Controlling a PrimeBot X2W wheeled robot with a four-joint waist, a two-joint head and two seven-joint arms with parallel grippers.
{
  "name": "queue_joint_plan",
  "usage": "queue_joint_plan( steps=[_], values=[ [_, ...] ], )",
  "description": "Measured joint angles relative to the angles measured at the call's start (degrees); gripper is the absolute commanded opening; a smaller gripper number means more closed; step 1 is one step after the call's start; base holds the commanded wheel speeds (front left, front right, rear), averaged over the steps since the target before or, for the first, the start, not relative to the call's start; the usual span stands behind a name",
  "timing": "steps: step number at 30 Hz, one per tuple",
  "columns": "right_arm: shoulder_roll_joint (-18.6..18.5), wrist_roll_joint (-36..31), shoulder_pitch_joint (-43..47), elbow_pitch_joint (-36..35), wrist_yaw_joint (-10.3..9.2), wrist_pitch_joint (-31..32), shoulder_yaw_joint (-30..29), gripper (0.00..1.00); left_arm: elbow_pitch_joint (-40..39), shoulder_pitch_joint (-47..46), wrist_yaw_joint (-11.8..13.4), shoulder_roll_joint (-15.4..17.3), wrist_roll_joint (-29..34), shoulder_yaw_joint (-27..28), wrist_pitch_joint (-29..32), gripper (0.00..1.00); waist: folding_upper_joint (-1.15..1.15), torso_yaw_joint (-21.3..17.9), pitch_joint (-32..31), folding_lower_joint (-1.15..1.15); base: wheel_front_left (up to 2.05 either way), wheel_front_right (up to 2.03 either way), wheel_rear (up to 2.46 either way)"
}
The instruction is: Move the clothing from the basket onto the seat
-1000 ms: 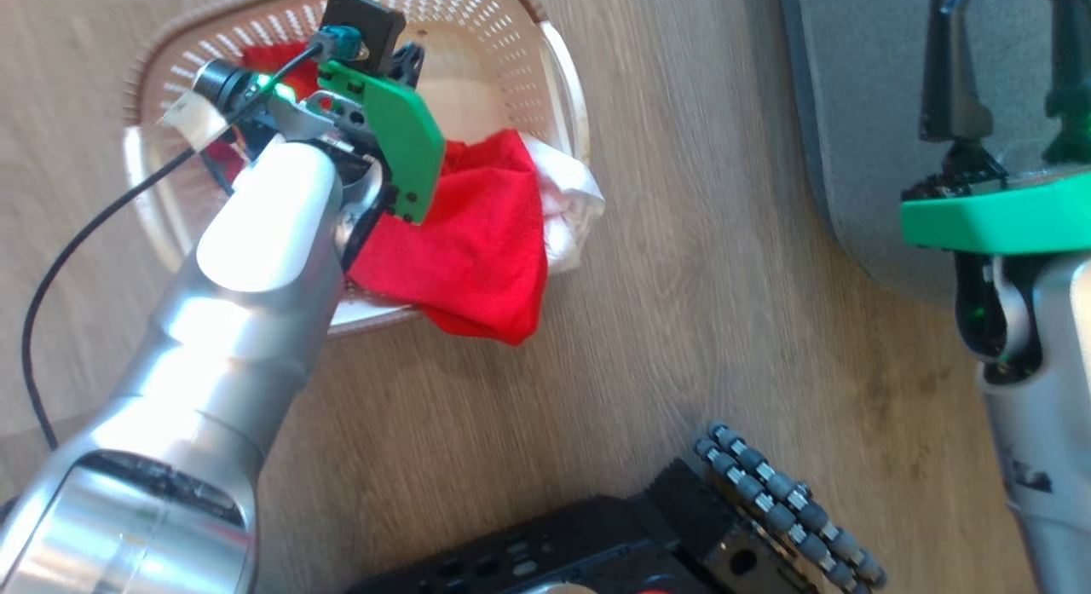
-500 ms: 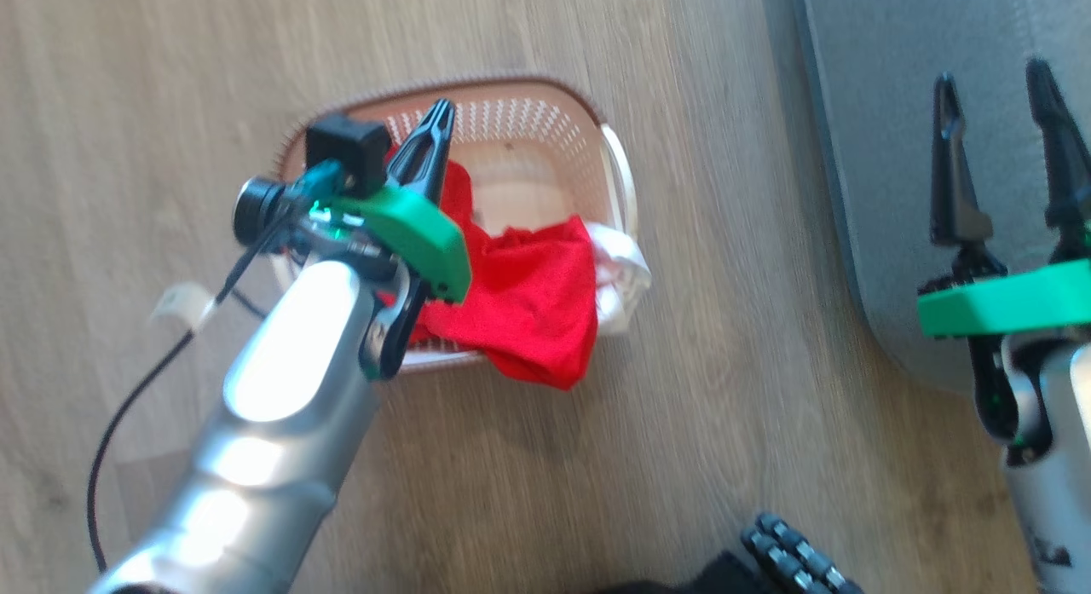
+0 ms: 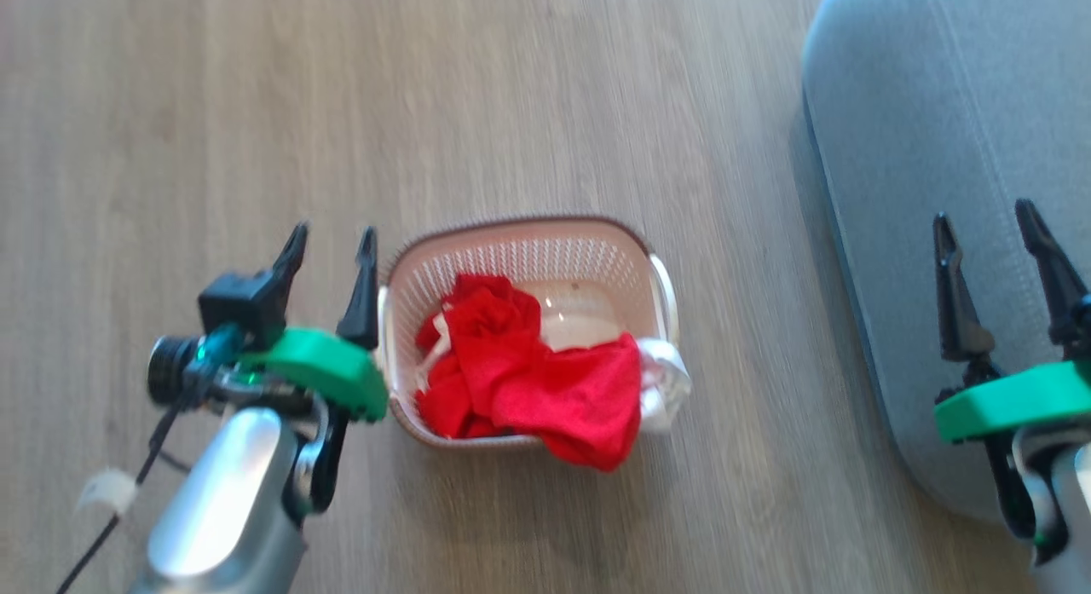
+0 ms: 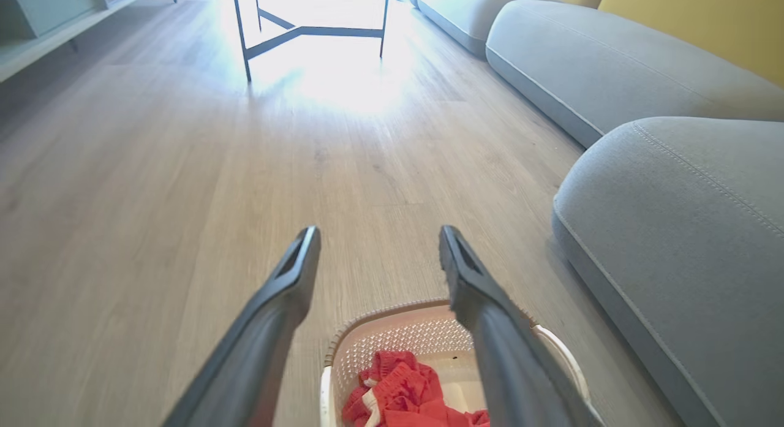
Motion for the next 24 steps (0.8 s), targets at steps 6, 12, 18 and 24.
queue_joint_plan(
  steps=[6, 12, 18, 24],
  values=[
    [-0.33, 0.0, 3.82, 0.3, 0.0, 0.0, 0.24, 1.0, -2.92, 6.59, 1.14, 1.43, -0.46, 1.1, -0.49, 1.0, 0.0, 2.25, -5.6, 0.0, 0.0, 0.0, 0.0],
    [-1.18, 0.01, 6.45, 0.34, -0.01, 0.0, 0.38, 1.0, -5.78, 12.0, 2.22, 3.58, -0.6, 3.34, -0.79, 1.0, 0.0, 4.39, -9.71, 0.0, 0.0, 0.0, 0.0],
    [-1.51, 0.01, 7.7, 0.24, 0.0, 0.0, 0.37, 1.0, -6.97, 15.59, 2.9, 5.28, -1.09, 5.31, -1.01, 1.0, 0.0, 5.57, -11.29, 0.0, 0.0, 0.0, 0.0],
    [-1.52, 0.01, 7.84, 0.03, 0.0, 0.0, 0.38, 1.0, -7.42, 17.93, 3.59, 6.12, -1.66, 8.23, -1.02, 1.0, 0.0, 5.51, -12.14, 0.0, 0.0, 0.0, 0.0]
  ],
)
